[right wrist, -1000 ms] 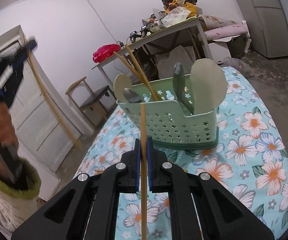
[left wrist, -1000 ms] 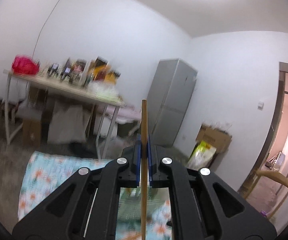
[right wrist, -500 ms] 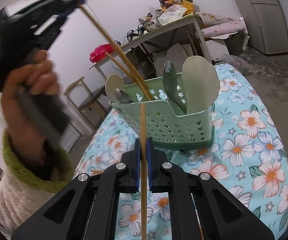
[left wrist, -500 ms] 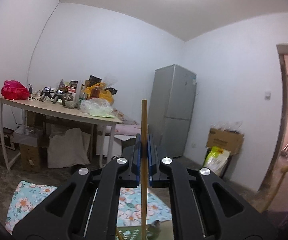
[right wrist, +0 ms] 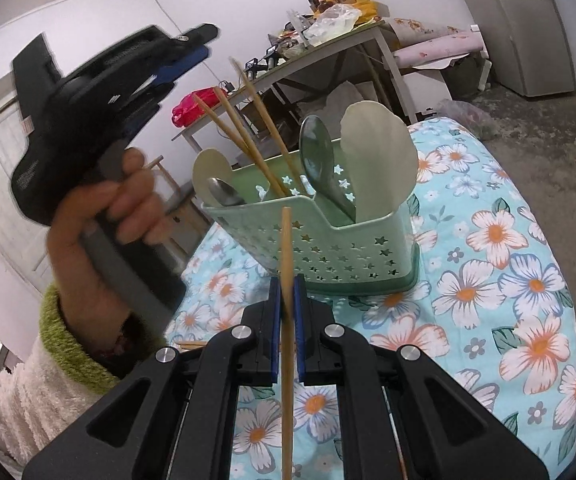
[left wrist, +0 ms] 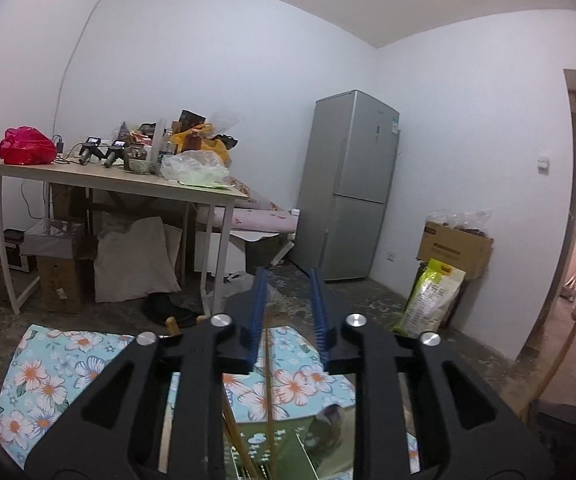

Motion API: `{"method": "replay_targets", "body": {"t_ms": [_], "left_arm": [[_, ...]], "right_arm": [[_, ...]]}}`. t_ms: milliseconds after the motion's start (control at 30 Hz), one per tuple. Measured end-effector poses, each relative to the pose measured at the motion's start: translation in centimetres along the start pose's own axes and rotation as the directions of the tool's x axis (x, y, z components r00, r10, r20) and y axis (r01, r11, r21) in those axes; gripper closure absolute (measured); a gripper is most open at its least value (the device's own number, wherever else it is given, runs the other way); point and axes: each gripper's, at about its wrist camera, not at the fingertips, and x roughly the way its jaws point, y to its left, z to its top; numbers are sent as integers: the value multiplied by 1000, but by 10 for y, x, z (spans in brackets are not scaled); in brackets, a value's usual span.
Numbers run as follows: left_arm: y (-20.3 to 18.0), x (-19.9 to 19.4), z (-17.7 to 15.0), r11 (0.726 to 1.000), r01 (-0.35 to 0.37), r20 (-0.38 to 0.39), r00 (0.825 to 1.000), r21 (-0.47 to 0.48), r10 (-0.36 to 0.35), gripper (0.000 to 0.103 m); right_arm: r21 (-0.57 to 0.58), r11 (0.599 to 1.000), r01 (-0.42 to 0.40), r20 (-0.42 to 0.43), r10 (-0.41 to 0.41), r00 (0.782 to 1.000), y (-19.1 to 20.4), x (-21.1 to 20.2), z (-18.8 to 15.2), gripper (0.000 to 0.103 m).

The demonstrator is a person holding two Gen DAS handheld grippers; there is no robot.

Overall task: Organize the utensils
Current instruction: 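Drop the chopstick into the caddy with the left tool while the right tool carries its chopstick, then lower the chopstick into the green caddy and open the right tool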

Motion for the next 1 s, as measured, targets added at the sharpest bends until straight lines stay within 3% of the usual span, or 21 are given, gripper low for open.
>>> {"method": "replay_targets", "body": {"t_ms": [267, 367, 500, 667, 800, 1000], "left_arm": [[12, -49, 6, 999, 15, -51, 999, -31, -17, 67], [21, -69, -4, 999, -6, -116, 993, -35, 2, 63], [33, -93, -37, 998, -64, -230, 971, -10, 60, 54], [58, -116, -88, 983, -182, -390, 907, -27, 157, 39], [72, -129, -119, 955, -295, -466, 848, -19, 253, 22], [91, -138, -136, 879, -478, -500, 758, 12, 419, 18]], "right_arm": [[-10, 1000, 22, 32, -22, 999, 5, -12, 2, 97], [-18, 1000, 26, 56, -24, 998, 8, -21, 6, 97], [-44, 999, 30, 96, -25, 995, 17, -33, 15, 97], [-101, 994, 44, 167, -27, 986, 32, -49, 37, 97], [-155, 986, 56, 246, -16, 969, 48, -66, 64, 97], [-249, 963, 103, 384, 0, 923, 80, -84, 114, 97]]}}
